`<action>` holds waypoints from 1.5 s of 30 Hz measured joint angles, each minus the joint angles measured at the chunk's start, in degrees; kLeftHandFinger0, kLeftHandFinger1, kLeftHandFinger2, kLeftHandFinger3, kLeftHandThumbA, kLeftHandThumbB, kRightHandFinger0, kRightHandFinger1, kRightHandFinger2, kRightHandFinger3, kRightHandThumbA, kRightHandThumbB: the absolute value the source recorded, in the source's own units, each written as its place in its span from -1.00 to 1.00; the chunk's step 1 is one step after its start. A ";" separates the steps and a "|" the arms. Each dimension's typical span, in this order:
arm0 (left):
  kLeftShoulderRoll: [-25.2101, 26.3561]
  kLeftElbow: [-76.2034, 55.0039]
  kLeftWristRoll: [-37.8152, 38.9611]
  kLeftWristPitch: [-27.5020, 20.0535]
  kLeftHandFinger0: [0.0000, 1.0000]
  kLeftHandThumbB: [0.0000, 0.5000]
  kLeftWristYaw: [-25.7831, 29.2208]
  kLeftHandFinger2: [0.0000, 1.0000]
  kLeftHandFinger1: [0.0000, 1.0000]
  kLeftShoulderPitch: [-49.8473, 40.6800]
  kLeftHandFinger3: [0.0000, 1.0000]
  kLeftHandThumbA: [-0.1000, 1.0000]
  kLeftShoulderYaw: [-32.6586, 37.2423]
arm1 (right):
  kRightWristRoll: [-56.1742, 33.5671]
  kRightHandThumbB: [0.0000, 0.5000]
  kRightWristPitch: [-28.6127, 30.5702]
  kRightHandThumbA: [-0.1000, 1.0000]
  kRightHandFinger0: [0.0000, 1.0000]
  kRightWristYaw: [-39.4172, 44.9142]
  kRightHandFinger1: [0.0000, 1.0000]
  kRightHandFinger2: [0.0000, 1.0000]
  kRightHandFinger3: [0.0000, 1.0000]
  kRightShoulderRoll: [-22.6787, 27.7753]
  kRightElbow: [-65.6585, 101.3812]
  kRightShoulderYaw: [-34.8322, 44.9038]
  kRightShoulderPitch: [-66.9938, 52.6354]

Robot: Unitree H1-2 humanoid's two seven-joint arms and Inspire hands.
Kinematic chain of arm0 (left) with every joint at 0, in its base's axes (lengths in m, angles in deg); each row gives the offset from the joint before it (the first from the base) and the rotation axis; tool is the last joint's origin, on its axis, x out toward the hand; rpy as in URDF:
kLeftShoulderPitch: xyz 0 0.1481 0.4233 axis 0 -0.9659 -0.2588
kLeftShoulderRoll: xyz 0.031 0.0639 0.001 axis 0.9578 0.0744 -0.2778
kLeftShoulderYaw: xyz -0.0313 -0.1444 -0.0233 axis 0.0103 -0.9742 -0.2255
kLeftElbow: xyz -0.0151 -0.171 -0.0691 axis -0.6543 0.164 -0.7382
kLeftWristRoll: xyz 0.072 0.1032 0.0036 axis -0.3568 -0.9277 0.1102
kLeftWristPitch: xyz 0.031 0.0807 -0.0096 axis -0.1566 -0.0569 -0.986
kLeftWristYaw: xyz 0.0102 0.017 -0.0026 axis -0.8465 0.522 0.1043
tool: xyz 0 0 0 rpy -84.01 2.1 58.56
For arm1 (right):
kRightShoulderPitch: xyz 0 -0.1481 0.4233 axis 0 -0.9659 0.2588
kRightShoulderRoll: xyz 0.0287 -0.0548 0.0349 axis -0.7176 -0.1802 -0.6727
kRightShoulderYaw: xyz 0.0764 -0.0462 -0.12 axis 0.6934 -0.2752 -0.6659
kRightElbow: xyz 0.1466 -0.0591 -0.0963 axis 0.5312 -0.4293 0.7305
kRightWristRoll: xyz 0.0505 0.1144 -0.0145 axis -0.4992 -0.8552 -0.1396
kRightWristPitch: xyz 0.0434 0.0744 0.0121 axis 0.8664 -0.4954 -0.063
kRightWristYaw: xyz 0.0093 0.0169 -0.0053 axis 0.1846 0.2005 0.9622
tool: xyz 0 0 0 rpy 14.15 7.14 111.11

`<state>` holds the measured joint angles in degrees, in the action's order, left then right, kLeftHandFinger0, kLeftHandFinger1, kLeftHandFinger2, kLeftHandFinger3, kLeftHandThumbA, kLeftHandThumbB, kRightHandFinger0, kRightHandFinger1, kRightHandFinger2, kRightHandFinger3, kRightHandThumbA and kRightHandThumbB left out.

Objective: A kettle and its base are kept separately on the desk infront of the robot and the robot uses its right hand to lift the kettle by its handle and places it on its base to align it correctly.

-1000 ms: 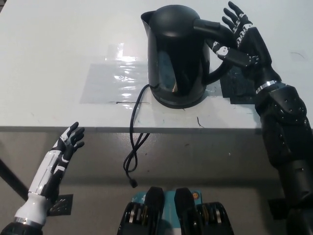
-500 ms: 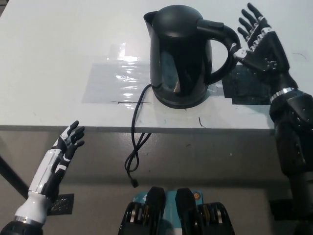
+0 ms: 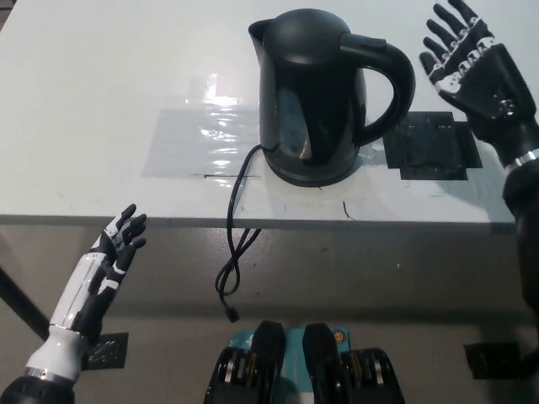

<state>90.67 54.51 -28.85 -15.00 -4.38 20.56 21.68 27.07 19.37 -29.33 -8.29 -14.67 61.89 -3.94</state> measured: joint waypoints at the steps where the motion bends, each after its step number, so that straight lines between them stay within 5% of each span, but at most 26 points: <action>1: 0.00 0.01 0.01 0.00 1.00 -0.59 -0.01 1.00 1.00 -0.02 1.00 0.75 0.03 | -0.70 1.00 -0.54 0.36 1.00 0.49 1.00 1.00 1.00 0.24 2.09 0.11 -0.82; 7: 0.02 0.12 0.06 -0.01 1.00 -0.57 0.00 1.00 1.00 -0.16 1.00 0.77 -0.10 | -2.76 1.00 -0.99 1.00 1.00 1.24 1.00 1.00 1.00 1.88 12.84 2.57 -8.21; 21: -0.08 0.30 0.05 0.33 1.00 -0.54 0.01 1.00 1.00 -0.45 1.00 0.83 -0.14 | 4.45 0.73 3.14 1.00 1.00 -3.13 1.00 1.00 1.00 0.52 36.56 6.13 -29.39; 22: -0.11 0.30 0.05 0.33 1.00 -0.50 0.01 1.00 1.00 -0.45 1.00 0.88 -0.14 | 6.32 0.54 4.50 1.00 1.00 -4.04 1.00 1.00 1.00 -0.73 36.58 6.27 -31.42; 29: -0.29 0.30 0.02 0.30 1.00 -0.53 0.03 1.00 1.00 -0.47 1.00 1.00 -0.22 | 11.36 0.44 10.38 1.00 1.00 -6.80 1.00 1.00 1.00 -5.17 33.16 6.12 -35.41; 32: -0.40 0.30 0.17 0.23 1.00 -0.73 0.02 1.00 1.00 -0.63 1.00 1.00 -0.37 | 13.65 0.32 13.47 1.00 1.00 -7.70 1.00 1.00 1.00 -6.55 28.23 5.35 -37.21; 39: -0.93 0.30 0.68 -0.26 1.00 -0.86 0.02 1.00 1.00 -1.45 1.00 1.00 -0.53 | 16.13 0.11 18.58 1.00 1.00 -8.73 1.00 1.00 1.00 -7.55 19.03 3.59 -38.50; 41: -0.99 0.29 0.68 -0.48 1.00 -0.75 0.02 1.00 1.00 -1.45 1.00 1.00 -0.55 | 17.00 -0.02 20.02 1.00 1.00 -9.04 1.00 1.00 1.00 -7.57 16.98 2.95 -38.51; 45: -1.26 0.30 0.67 -0.74 1.00 -0.67 0.04 1.00 1.00 -1.45 1.00 1.00 -0.65 | 18.80 0.08 22.67 1.00 1.00 -9.62 1.00 1.00 1.00 -7.58 14.17 1.45 -38.46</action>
<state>89.41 54.81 -28.18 -15.74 -4.34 19.11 21.03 45.87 42.04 -38.96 -15.86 -0.50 63.33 -42.40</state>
